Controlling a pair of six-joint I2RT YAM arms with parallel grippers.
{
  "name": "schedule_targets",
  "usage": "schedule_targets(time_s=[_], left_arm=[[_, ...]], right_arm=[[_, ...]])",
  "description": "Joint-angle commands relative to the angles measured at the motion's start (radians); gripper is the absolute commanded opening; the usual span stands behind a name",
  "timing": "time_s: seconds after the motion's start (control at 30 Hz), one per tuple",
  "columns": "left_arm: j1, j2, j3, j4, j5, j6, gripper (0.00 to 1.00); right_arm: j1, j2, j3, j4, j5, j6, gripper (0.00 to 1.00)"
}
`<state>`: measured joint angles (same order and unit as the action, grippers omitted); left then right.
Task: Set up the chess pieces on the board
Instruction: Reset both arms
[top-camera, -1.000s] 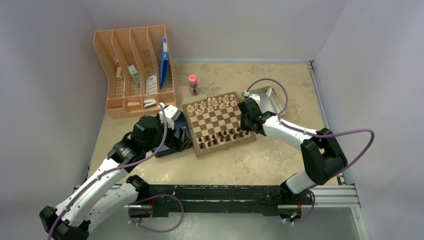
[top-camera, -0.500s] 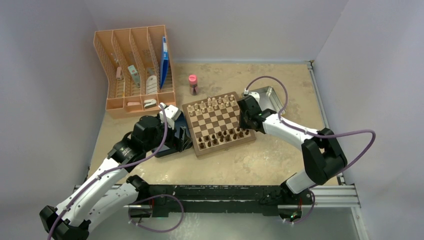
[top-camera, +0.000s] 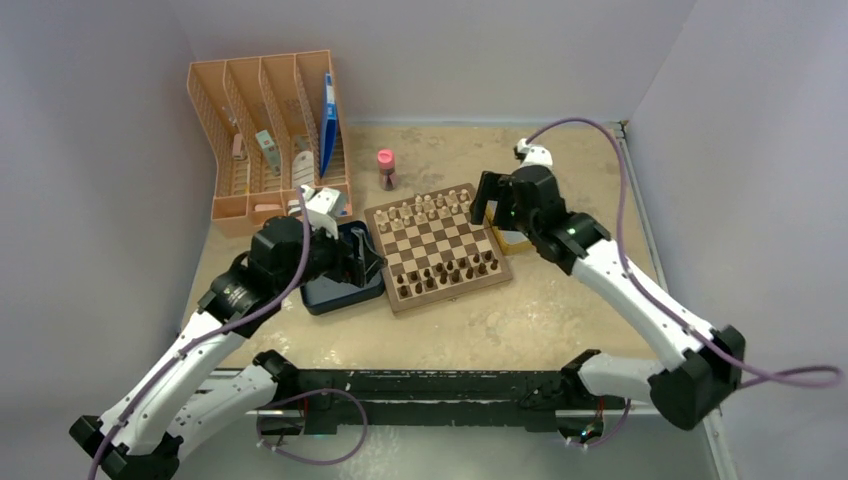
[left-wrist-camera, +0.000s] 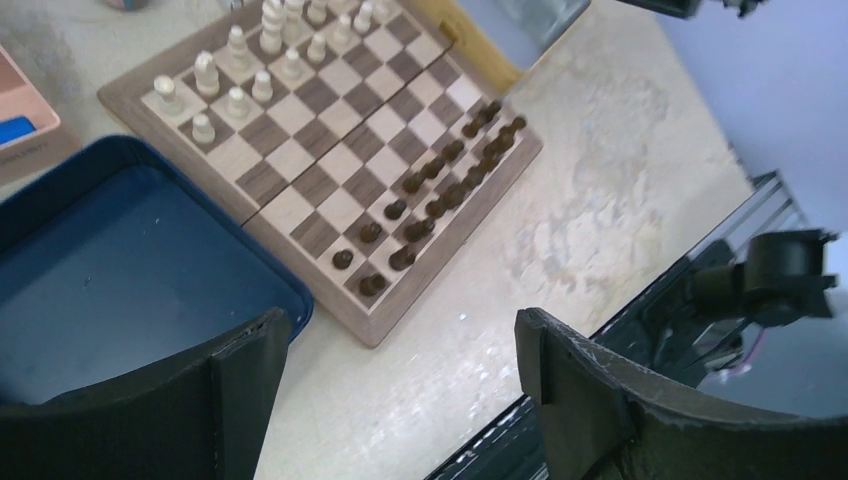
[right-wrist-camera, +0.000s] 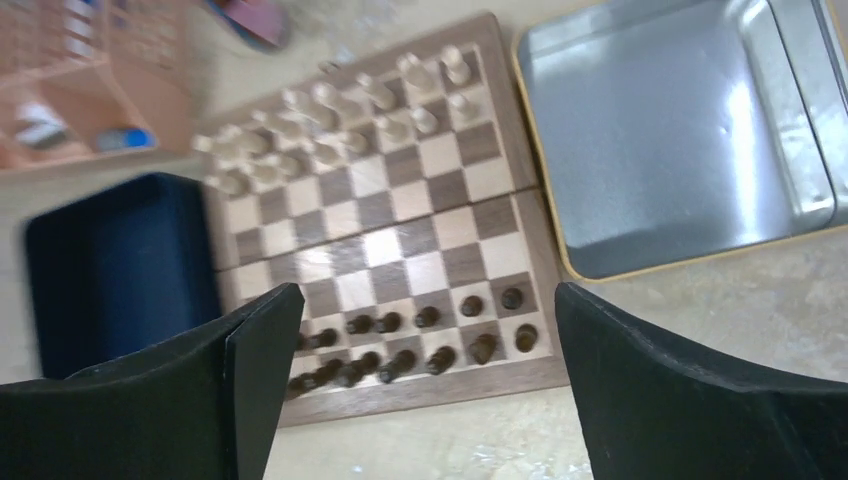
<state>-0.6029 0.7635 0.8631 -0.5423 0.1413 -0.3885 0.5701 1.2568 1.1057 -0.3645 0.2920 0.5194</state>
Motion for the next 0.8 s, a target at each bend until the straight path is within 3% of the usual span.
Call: schedule_targets(time_s=[0.0, 0.4, 0.77], left_arm=[[0.004, -0.017, 0.110, -0.016, -0.006, -0.125, 0.83], [0.004, -0.124, 0.125, 0.010, 0.048, -0.137, 0.83], [0.003, -0.194, 0.037, 0.082, 0.067, -0.123, 0.81]], right_arm=[[-0.003, -0.139, 0.052, -0.006, -0.066, -0.020, 0.99], [-0.003, -0.455, -0.119, 0.099, -0.178, 0.027, 0.99], [-0.002, -0.454, -0.115, 0.103, -0.256, 0.055, 0.99]])
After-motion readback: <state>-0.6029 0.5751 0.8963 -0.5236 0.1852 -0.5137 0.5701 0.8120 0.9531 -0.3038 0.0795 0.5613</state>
